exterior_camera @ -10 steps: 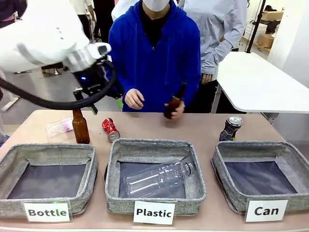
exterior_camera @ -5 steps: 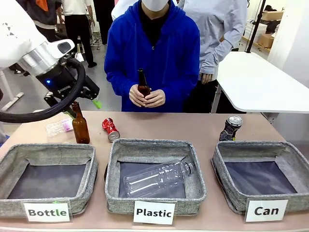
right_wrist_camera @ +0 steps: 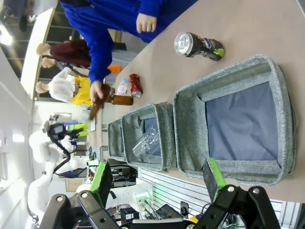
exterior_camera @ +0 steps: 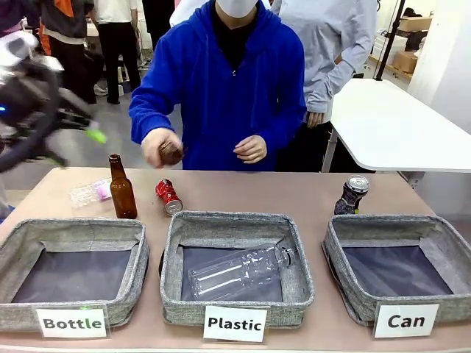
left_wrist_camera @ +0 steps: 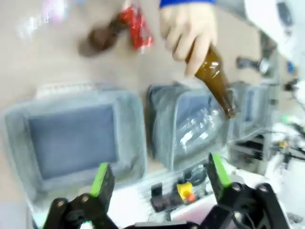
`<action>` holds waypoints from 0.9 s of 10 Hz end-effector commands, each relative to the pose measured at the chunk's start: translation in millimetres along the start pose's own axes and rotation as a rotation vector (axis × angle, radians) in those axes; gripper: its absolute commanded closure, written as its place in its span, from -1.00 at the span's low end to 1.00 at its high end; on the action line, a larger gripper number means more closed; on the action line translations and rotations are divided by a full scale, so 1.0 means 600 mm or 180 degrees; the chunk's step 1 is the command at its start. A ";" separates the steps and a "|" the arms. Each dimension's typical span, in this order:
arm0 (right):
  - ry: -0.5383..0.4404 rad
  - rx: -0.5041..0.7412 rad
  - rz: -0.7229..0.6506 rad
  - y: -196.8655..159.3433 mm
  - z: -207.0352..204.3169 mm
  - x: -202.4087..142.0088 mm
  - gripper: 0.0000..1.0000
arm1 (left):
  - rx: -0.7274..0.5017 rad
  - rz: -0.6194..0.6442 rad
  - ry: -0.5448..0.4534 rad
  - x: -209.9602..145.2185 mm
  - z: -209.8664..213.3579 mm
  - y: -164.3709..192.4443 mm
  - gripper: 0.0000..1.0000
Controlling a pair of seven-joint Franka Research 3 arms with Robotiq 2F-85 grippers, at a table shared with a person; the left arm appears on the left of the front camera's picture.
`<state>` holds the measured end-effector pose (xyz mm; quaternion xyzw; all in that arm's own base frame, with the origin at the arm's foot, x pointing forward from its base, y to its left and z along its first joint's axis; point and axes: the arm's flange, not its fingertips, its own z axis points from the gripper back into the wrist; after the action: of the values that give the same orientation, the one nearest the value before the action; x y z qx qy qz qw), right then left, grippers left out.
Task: Sort the can waste into the basket.
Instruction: Pick up the can waste from the table and place it in the right Fabric basket.
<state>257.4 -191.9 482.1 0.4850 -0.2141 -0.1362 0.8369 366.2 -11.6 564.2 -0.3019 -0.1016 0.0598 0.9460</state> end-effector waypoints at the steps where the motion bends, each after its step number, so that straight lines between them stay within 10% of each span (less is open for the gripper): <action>1: -0.0047 0.0097 0.0080 0.000 0.001 0.003 -1.00 | 0.0009 0.0653 0.0225 -0.040 0.176 0.085 -1.00; 4: -0.0047 0.0097 0.0080 0.000 0.001 0.003 -1.00 | -0.0323 0.1420 0.0172 -0.066 0.259 0.208 -1.00; 9: -0.0047 0.0097 0.0080 0.000 0.001 0.003 -1.00 | -0.0425 0.1613 0.0108 -0.075 0.208 0.186 -1.00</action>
<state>257.3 -192.0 482.1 0.4849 -0.2139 -0.1363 0.8370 294.2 157.9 586.5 -0.3828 0.0005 0.2731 0.8825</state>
